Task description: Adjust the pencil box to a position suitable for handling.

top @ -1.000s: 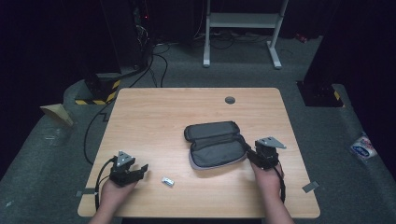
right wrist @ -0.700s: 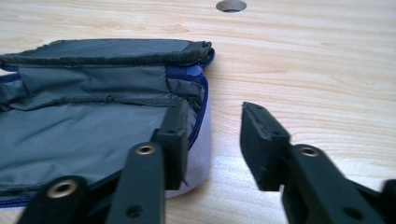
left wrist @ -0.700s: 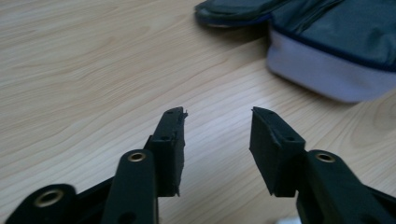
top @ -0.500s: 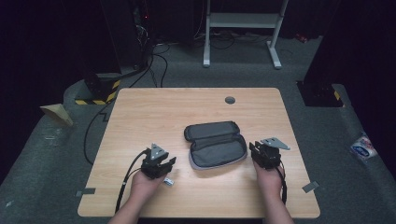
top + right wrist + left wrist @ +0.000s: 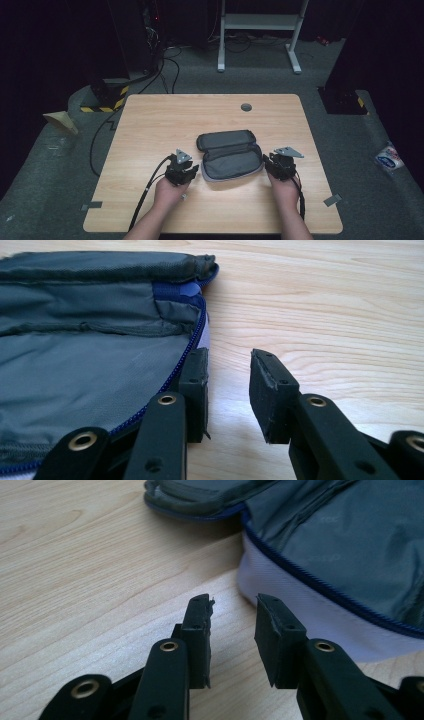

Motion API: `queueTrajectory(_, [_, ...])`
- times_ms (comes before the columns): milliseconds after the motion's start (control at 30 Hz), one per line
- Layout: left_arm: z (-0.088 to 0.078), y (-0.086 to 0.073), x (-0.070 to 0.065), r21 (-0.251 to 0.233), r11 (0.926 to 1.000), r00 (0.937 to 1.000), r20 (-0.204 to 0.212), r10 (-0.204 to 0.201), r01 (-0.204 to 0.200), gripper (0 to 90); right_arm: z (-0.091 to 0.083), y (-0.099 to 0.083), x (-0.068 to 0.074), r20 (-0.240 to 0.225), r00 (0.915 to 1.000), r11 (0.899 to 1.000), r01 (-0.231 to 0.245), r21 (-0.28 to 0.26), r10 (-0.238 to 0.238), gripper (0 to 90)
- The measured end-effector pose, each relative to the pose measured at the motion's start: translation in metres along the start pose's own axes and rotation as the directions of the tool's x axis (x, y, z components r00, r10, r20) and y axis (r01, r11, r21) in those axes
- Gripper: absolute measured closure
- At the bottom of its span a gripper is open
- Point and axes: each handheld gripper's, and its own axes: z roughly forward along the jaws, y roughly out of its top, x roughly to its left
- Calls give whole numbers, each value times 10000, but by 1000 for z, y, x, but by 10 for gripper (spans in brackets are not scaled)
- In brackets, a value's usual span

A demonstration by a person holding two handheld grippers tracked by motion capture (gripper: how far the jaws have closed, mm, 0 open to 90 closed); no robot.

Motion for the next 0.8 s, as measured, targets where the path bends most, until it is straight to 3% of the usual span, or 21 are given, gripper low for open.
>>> queueTrajectory(200, [-7, -4, 17, -152, 9994, 9993, -232, -302, 299, 674, 4, 0, 18, -447, 9988, 9998, 194, 9, -193, 672])
queueTrajectory(333, [-13, -10, 30, -193, 9980, 9976, -330, -610, 603, 674, 9, 1, 40, -888, 9951, 9991, 431, -13, -430, 670])
queueTrajectory(500, [-21, -19, 40, -263, 9964, 9960, -355, -816, 807, 676, 10, 1, 54, -1113, 9918, 9980, 624, -37, -624, 670])
queueTrajectory(667, [-26, -27, 40, -297, 9957, 9958, -231, -883, 876, 681, 9, 2, 63, -1190, 9893, 9964, 842, -20, -839, 670])
queueTrajectory(800, [-27, -28, 35, -277, 9973, 9976, -112, -677, 674, 689, 9, 2, 62, -1142, 9904, 9969, 786, 21, -778, 670])
